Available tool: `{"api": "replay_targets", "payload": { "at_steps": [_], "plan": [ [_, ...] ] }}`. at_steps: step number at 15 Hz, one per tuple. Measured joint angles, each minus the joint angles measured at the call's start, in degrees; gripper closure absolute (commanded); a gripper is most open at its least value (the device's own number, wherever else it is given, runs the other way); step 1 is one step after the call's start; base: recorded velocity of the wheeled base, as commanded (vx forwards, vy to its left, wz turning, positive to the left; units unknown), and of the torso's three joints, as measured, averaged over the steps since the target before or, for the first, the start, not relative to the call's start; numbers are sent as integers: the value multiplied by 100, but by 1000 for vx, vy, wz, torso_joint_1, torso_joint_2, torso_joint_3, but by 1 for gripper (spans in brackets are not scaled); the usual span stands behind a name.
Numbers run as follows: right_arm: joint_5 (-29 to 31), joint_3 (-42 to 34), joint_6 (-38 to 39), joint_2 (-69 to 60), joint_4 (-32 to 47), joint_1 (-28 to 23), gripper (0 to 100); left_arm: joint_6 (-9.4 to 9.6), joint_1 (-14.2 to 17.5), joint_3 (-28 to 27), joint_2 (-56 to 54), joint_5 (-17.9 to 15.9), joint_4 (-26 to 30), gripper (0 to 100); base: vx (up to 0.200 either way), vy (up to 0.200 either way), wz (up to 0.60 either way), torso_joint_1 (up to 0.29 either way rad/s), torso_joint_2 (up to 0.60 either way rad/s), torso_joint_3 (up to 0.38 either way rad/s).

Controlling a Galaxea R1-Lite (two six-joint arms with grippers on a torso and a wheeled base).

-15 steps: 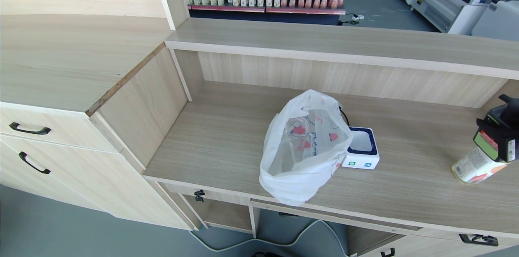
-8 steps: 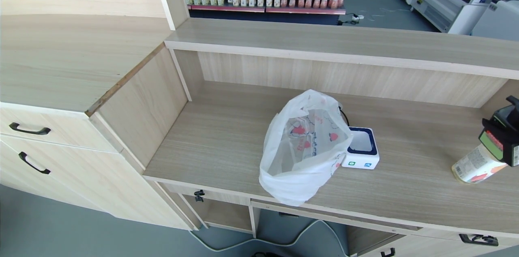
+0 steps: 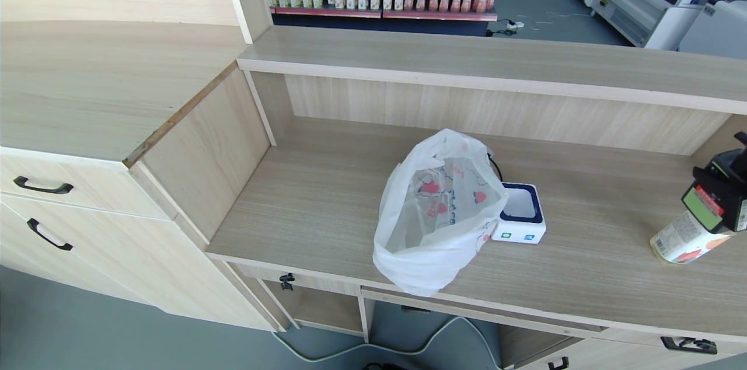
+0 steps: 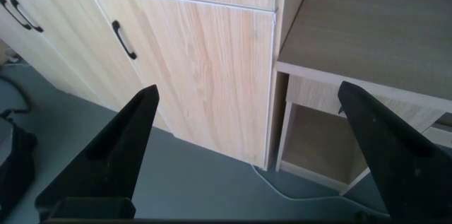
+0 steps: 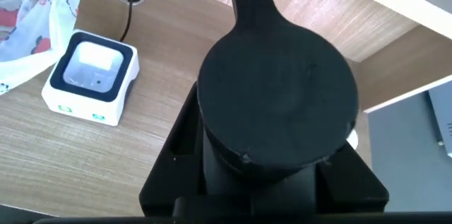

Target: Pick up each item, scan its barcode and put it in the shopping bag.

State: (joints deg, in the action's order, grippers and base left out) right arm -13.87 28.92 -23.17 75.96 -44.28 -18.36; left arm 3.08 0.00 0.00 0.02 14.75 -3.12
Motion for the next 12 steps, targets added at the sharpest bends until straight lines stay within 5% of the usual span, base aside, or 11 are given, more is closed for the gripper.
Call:
{"api": "replay_targets", "payload": {
  "at_steps": [7,12],
  "plan": [
    [9,29,169,1218,-2142,-11,100,15,0,0,0,-35,-2,0,0,0,0,0,0,0],
    [0,11,185,1499,-2232,-7,100,30,0,0,0,-37,0,0,0,120,0,-2,0,3]
  ]
}}
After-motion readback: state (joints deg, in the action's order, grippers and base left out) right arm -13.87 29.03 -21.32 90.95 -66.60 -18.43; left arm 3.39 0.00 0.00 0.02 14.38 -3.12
